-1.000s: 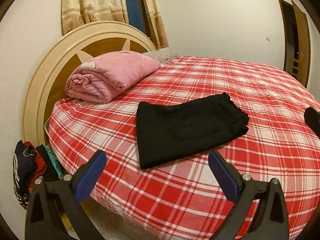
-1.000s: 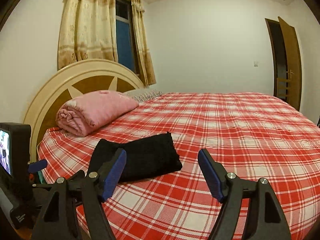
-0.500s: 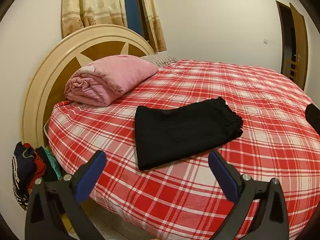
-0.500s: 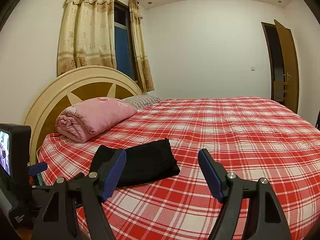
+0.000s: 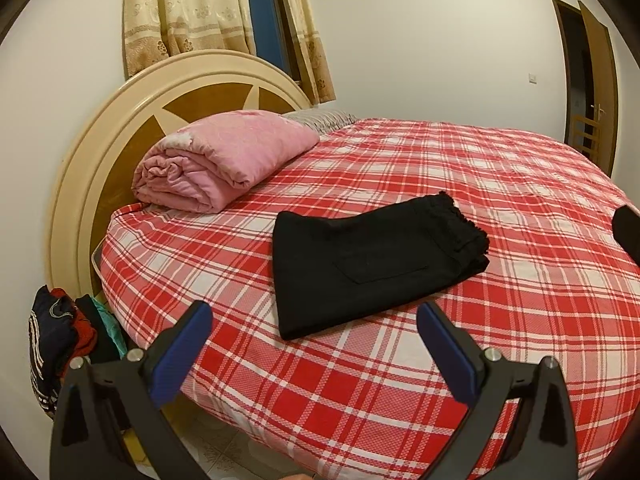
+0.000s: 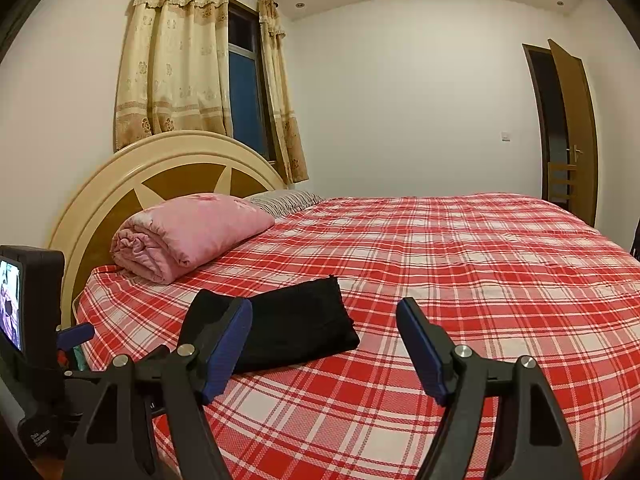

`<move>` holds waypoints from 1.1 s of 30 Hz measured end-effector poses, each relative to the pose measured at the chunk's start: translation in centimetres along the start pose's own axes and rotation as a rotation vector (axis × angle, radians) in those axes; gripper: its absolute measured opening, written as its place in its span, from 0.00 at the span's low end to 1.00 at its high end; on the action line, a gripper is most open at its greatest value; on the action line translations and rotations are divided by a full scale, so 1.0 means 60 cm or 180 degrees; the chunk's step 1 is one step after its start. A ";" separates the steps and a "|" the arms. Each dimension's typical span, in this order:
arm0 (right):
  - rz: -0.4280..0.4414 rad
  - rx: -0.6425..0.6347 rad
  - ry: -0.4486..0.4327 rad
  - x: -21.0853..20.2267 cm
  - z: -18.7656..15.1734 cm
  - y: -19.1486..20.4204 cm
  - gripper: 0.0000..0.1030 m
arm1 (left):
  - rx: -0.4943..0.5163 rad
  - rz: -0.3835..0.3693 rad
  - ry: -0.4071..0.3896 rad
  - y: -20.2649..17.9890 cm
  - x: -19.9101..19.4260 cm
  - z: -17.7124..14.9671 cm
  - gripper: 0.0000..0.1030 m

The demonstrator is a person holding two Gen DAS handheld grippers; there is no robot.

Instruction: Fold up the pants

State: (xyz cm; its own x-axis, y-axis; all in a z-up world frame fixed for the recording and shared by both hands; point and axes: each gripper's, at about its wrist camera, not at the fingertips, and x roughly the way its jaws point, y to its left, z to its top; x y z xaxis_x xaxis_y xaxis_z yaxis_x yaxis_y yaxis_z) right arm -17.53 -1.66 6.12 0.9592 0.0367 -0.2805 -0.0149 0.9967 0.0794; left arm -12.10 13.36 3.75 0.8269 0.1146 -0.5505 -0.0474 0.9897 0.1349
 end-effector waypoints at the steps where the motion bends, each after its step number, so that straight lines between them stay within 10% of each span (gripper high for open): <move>1: 0.0000 0.0000 -0.0001 0.000 0.000 -0.001 0.74 | 0.0003 -0.0001 0.0003 0.000 0.001 0.000 1.00; 33: -0.0054 0.0003 -0.0022 -0.001 -0.001 -0.008 0.74 | -0.0015 0.0003 0.0054 0.007 0.006 0.008 1.00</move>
State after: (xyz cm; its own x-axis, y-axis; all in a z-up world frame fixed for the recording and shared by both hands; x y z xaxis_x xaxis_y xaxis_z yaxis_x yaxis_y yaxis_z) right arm -17.58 -2.16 6.02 0.9612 0.0191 -0.2752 0.0018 0.9971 0.0755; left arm -11.54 13.80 3.98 0.8172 0.1168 -0.5644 -0.0507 0.9900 0.1315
